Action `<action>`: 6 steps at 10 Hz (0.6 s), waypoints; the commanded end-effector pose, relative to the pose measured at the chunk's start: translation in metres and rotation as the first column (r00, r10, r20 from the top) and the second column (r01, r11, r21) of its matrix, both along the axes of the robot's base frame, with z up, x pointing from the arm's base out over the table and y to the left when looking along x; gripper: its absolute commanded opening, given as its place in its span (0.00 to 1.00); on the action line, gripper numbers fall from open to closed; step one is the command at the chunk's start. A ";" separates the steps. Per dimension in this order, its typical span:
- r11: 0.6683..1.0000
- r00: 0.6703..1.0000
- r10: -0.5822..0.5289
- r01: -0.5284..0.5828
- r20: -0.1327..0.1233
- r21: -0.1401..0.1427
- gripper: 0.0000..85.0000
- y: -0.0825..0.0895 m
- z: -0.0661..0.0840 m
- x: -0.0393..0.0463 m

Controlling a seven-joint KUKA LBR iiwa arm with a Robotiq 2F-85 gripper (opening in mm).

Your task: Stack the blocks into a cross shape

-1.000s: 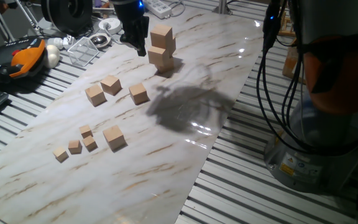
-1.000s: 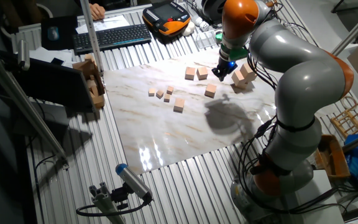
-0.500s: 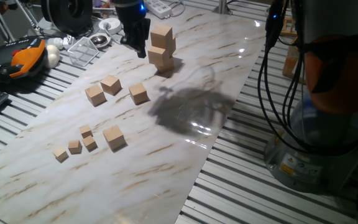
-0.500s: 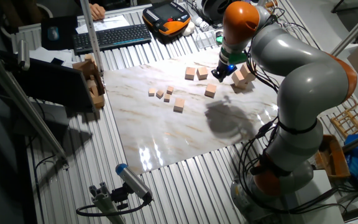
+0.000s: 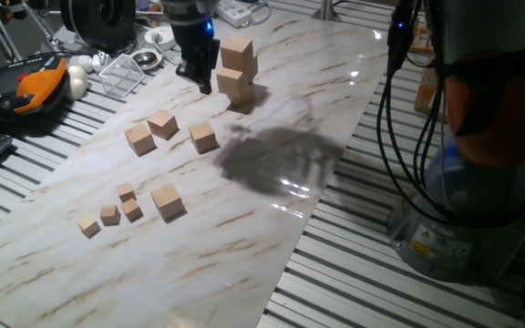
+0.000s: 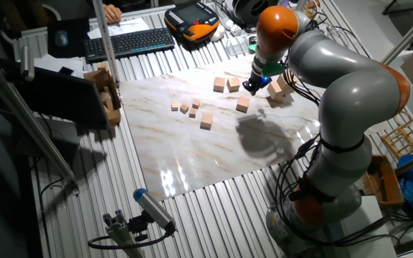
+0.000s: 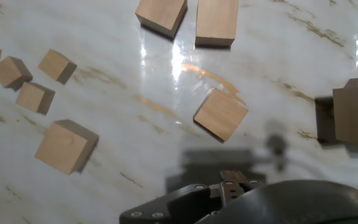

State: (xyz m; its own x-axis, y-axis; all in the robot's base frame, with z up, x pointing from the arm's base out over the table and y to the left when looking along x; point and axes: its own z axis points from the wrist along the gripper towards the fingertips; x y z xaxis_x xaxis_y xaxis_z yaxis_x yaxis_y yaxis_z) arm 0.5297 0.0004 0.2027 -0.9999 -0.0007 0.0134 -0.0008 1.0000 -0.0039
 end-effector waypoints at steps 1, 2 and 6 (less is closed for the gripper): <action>1.000 1.000 0.000 0.000 0.003 0.002 0.00 0.000 -0.003 0.0013; 1.000 1.000 0.001 -0.001 0.006 0.004 0.00 0.000 -0.007 0.0029; 1.000 1.000 -0.003 0.003 0.009 -0.002 0.00 0.003 -0.010 0.0078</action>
State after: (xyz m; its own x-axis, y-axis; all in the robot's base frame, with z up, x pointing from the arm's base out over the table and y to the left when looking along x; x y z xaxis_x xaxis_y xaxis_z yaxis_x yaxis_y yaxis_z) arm 0.5376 0.0036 0.1928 -1.0000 0.0021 0.0041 0.0020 1.0000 -0.0064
